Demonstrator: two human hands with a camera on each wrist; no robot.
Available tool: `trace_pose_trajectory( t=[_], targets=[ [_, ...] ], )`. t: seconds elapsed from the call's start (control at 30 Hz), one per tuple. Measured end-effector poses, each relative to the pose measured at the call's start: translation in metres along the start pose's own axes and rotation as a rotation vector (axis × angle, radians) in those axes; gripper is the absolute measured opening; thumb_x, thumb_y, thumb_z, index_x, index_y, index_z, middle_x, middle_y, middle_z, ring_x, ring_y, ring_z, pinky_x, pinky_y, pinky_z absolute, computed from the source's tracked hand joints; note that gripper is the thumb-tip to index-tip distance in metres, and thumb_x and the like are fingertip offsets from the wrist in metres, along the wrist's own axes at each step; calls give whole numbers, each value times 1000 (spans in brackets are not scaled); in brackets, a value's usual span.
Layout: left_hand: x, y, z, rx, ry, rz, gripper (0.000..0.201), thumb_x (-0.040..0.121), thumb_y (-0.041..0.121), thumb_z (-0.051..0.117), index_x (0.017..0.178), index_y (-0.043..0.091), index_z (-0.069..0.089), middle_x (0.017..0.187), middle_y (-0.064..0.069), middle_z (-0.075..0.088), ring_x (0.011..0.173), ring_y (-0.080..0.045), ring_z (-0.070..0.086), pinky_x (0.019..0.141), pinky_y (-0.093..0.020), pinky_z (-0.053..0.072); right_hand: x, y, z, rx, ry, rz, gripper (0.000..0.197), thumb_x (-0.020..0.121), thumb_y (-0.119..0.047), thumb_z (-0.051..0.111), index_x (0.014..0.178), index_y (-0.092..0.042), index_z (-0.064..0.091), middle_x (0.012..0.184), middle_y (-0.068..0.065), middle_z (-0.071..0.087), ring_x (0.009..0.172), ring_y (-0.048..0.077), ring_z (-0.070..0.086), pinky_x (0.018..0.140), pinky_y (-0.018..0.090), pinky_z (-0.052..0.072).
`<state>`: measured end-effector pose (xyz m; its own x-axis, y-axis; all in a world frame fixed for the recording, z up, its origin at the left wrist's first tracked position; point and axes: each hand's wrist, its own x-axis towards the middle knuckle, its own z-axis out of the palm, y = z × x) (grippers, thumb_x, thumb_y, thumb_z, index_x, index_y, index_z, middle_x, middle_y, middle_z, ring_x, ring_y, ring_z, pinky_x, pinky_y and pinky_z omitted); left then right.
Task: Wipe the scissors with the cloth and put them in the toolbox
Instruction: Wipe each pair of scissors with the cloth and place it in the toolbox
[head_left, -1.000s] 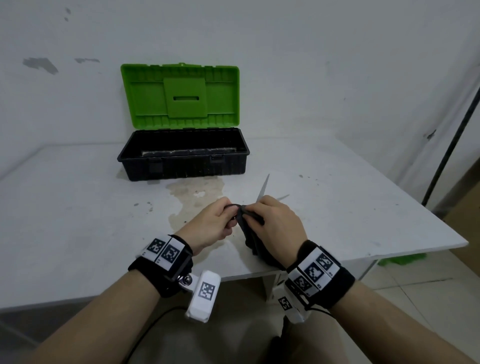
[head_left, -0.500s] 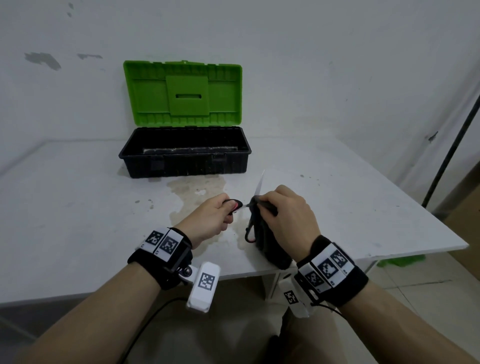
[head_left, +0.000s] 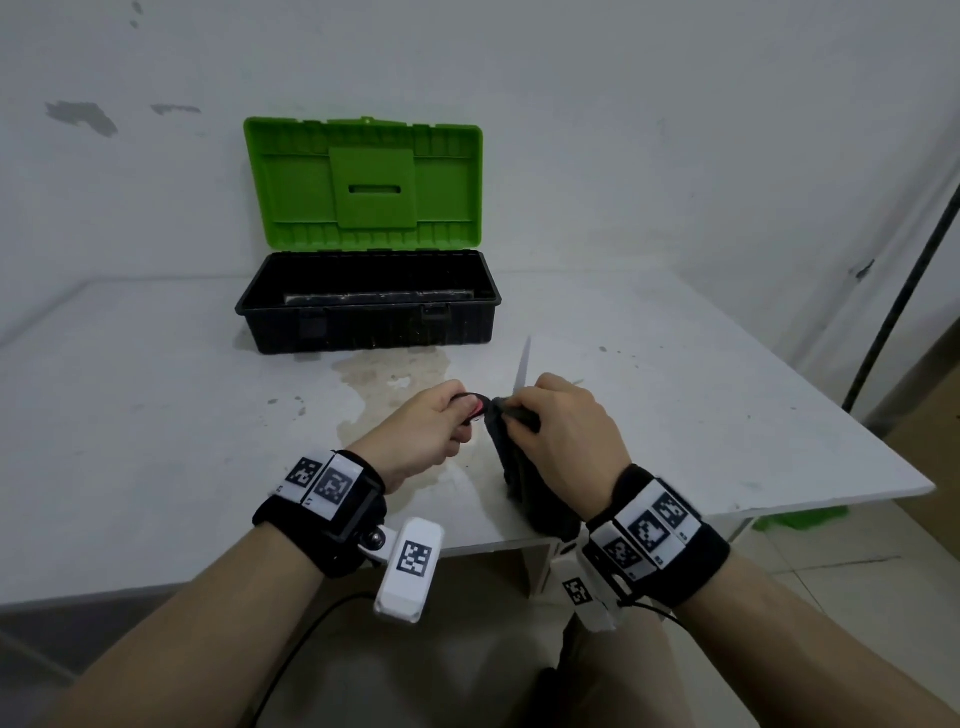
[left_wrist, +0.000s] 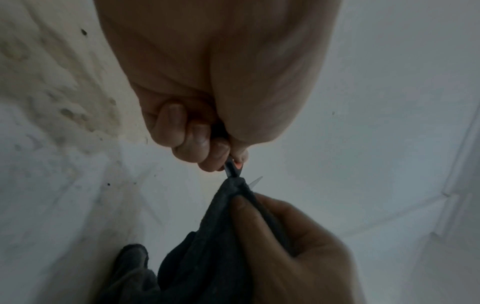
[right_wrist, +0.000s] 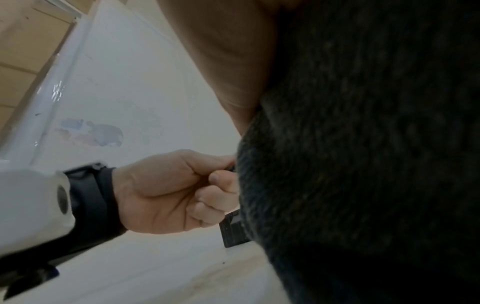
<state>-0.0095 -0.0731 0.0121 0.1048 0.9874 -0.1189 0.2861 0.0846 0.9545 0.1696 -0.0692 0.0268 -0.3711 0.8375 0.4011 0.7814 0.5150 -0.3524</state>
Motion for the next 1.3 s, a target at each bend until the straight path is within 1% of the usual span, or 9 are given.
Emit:
trace_pose_trajectory(
  t=[0.13, 0.3, 0.53, 0.63, 0.7, 0.77, 1.0, 1.17, 1.3],
  targets=[
    [0, -6, -6, -29, 33, -40, 21, 107, 23, 39, 90, 15, 47, 65, 2, 41, 52, -9, 30, 52, -28, 18, -4, 10, -1, 26, -56, 38, 21, 92, -34, 57, 89, -20, 72, 84, -6, 57, 77, 16, 56, 69, 38, 51],
    [-3, -4, -3, -39, -12, -33, 20, 108, 22, 39, 91, 14, 46, 65, 2, 41, 53, -9, 29, 52, -26, 18, 0, 7, -8, 71, 54, 12, 19, 90, -32, 59, 85, -17, 71, 81, -4, 57, 73, 17, 57, 65, 38, 50],
    [-2, -6, -7, -100, 25, -39, 20, 108, 21, 38, 90, 15, 45, 65, 3, 40, 52, -9, 29, 52, -26, 18, -9, 8, -6, 44, -96, 37, 20, 90, -32, 58, 83, -19, 72, 80, -5, 57, 74, 15, 56, 70, 38, 50],
    [-4, -9, -10, -137, 2, -49, 19, 108, 21, 37, 93, 13, 45, 63, 3, 39, 52, -9, 27, 51, -26, 17, -13, 9, -20, 139, -84, 48, 12, 84, -29, 64, 81, -22, 73, 76, -8, 64, 73, 7, 58, 71, 26, 49],
    [-4, -8, -11, -162, -21, -52, 18, 109, 21, 36, 95, 13, 45, 62, 4, 40, 52, -9, 27, 50, -24, 18, -11, 10, -34, 223, 15, 71, 7, 82, -24, 66, 82, -27, 73, 77, -13, 67, 76, -1, 60, 69, 9, 42],
    [-4, -7, -11, -192, -34, -53, 17, 109, 22, 36, 97, 13, 45, 63, 4, 40, 53, -10, 27, 51, -24, 17, -6, 14, -46, 268, 119, 98, 14, 81, -22, 66, 89, -31, 72, 79, -14, 69, 77, -2, 61, 68, 6, 41],
    [-3, -6, -8, -276, -25, -99, 18, 108, 21, 38, 95, 13, 46, 61, 4, 39, 51, -9, 29, 44, -19, 20, 7, 26, -39, 141, 33, -49, 19, 87, -21, 64, 102, -30, 73, 91, -11, 66, 86, 4, 60, 79, 9, 40],
    [-2, -5, 0, -205, -3, -69, 20, 108, 21, 38, 91, 12, 44, 61, 3, 38, 49, -8, 29, 44, -18, 22, 4, 20, -14, 69, -107, -83, 21, 89, -26, 60, 105, -24, 74, 89, -5, 60, 82, 17, 58, 75, 35, 51],
    [0, -10, -1, -165, 32, -76, 22, 109, 21, 37, 88, 14, 43, 61, 3, 38, 49, -8, 29, 47, -21, 20, -7, 21, -9, 81, -217, -145, 19, 87, -26, 63, 100, -27, 76, 85, -9, 58, 77, 11, 57, 71, 28, 49]
  ],
)
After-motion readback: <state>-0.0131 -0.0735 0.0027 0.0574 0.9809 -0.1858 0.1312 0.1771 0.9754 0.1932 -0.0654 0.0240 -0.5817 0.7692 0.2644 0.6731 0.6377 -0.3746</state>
